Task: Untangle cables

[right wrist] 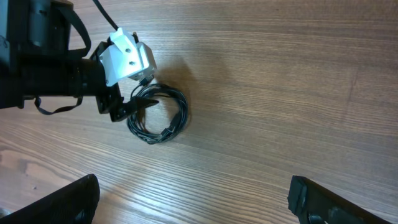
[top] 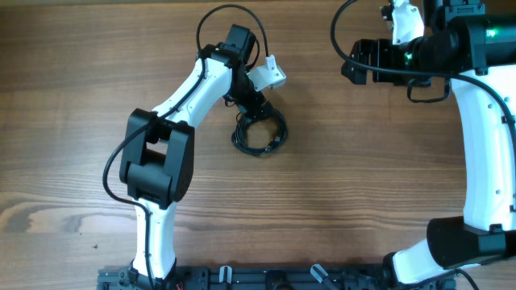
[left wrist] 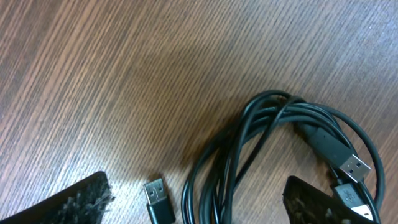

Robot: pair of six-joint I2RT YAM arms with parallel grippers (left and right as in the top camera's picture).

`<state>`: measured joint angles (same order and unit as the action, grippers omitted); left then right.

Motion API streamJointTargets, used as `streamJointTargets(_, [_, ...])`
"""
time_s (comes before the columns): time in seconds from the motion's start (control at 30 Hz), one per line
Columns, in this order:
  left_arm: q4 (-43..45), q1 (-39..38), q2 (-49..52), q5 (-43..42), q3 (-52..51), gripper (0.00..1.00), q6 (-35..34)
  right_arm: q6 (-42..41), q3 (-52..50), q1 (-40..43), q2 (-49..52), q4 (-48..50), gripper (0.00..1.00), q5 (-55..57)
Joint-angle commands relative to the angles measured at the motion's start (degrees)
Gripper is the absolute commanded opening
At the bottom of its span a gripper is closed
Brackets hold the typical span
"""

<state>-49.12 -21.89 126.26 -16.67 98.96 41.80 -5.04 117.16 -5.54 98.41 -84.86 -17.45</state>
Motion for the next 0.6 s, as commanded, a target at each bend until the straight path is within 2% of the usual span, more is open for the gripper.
streamJointTargets(0.0, [0.1,0.3,2.4,-2.0,0.3,0.86,0.4,0.6,0.5,-0.2,0.2,0.0,1.00,1.1])
streamJointTargets(0.1, [0.5,0.3,3.6,-2.0,0.3,0.84,-0.5,0.6,0.5,-0.2,0.2,0.0,1.00,1.1])
streamJointTargets(0.17, [0.5,0.3,4.0,-2.0,0.3,0.76,-1.4,0.6,0.5,-0.2,0.2,0.0,1.00,1.1])
streamJointTargets(0.2, [0.5,0.3,4.0,-2.0,0.3,0.60,-1.7,0.6,0.5,-0.2,0.2,0.0,0.99,1.1])
streamJointTargets(0.27, [0.5,0.3,4.0,-1.9,0.3,0.04,-1.8,0.6,0.5,-0.2,0.2,0.0,1.00,1.1])
streamJointTargets(0.43, [0.0,0.2,2.8,-1.7,0.6,0.04,-8.7,0.6,0.5,-0.2,0.2,0.4,1.00,1.2])
streamJointTargets(0.5, [-0.2,0.2,1.5,-1.2,1.4,0.04,-13.2,0.6,0.5,-0.2,0.2,0.9,1.00,1.2])
streamJointTargets(0.57, [-0.2,0.2,-0.4,1.5,3.2,0.04,-20.9,0.6,0.5,-0.2,0.2,1.7,1.00,1.4])
